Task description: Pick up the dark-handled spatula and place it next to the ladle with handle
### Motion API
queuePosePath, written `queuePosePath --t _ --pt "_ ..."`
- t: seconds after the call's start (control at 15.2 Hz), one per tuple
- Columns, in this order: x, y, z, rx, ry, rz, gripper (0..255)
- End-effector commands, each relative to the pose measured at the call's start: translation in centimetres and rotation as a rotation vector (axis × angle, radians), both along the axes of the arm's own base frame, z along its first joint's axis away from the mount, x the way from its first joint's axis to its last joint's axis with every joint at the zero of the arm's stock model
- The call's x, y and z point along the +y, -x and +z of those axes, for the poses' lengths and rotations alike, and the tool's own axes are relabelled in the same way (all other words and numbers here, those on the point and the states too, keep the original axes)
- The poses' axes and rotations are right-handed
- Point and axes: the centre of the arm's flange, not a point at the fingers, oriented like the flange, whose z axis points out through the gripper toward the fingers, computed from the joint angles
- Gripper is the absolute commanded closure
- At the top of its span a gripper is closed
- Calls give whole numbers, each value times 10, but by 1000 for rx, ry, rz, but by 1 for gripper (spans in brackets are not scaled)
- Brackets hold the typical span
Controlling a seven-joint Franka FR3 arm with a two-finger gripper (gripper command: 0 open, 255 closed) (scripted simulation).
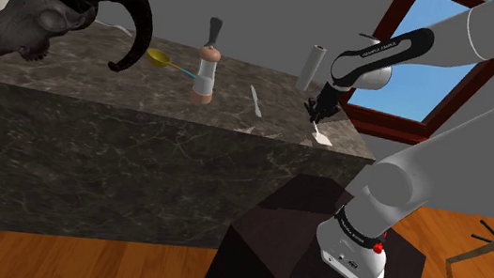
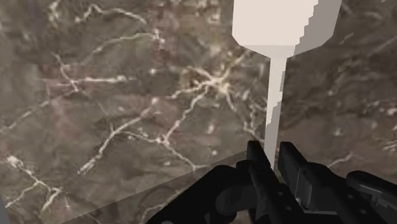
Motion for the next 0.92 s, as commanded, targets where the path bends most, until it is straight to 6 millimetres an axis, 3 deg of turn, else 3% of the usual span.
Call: queuePosePath --t 0.0,0.4,0.86 --pt "0 0 0 0 0 0 255" --pt "0 0 0 0 0 0 255" --pt "0 0 37 0 0 0 255"
